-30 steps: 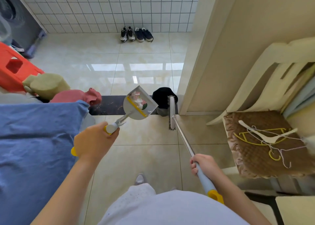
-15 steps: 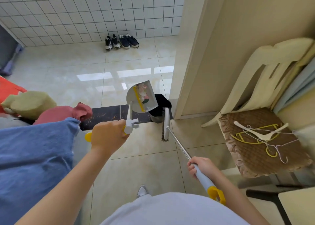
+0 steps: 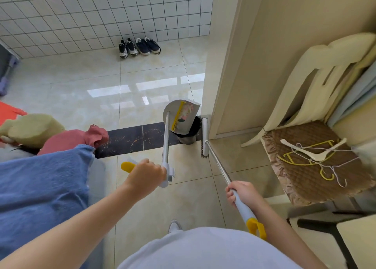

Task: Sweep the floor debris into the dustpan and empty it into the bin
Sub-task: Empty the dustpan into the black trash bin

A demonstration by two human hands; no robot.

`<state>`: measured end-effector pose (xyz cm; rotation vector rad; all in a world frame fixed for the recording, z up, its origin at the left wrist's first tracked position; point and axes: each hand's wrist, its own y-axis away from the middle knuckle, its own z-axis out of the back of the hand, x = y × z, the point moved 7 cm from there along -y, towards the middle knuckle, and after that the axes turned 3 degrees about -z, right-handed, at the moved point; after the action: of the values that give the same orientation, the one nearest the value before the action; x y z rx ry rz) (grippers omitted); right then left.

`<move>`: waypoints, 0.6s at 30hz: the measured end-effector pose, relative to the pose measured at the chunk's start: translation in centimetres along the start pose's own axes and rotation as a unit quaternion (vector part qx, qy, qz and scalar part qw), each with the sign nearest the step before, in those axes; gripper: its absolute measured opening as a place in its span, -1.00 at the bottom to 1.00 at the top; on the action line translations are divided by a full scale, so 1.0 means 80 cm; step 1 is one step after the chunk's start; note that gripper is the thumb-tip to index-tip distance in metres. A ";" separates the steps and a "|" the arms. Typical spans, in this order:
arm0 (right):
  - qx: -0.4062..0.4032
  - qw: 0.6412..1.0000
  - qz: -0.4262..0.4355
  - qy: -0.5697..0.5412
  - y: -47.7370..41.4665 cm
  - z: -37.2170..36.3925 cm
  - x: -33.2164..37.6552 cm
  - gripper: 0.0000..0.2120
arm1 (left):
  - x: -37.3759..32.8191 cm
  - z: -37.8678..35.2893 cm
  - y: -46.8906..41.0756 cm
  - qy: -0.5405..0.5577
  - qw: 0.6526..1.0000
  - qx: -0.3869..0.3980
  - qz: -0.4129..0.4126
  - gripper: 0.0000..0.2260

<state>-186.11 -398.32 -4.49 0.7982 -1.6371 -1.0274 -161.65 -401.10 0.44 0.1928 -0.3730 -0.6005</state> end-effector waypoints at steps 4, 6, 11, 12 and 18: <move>-0.008 1.000 0.005 -0.004 -0.002 0.005 0.002 -0.76 | -0.019 -0.008 -0.006 -0.021 0.999 0.031 -0.010 -0.66; -0.010 1.000 0.004 -0.010 -0.002 0.009 0.001 -0.76 | -0.025 -0.005 -0.012 -0.032 0.999 0.035 -0.012 -0.65; -0.016 1.000 0.000 -0.003 -0.002 0.016 -0.005 -0.75 | -0.034 -0.004 -0.022 -0.050 0.995 0.079 -0.019 -0.65; -0.016 1.000 -0.003 -0.003 -0.002 0.017 -0.007 -0.75 | -0.040 -0.007 -0.022 -0.052 0.993 0.102 -0.038 -0.70; -0.013 1.000 -0.019 -0.005 0.002 0.022 -0.014 -0.75 | -0.051 -0.025 -0.023 0.060 0.985 0.150 0.061 -0.53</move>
<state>-187.47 -396.87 -5.05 0.8110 -1.6206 -1.0787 -164.90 -400.06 -3.06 0.4899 -0.3552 -0.4072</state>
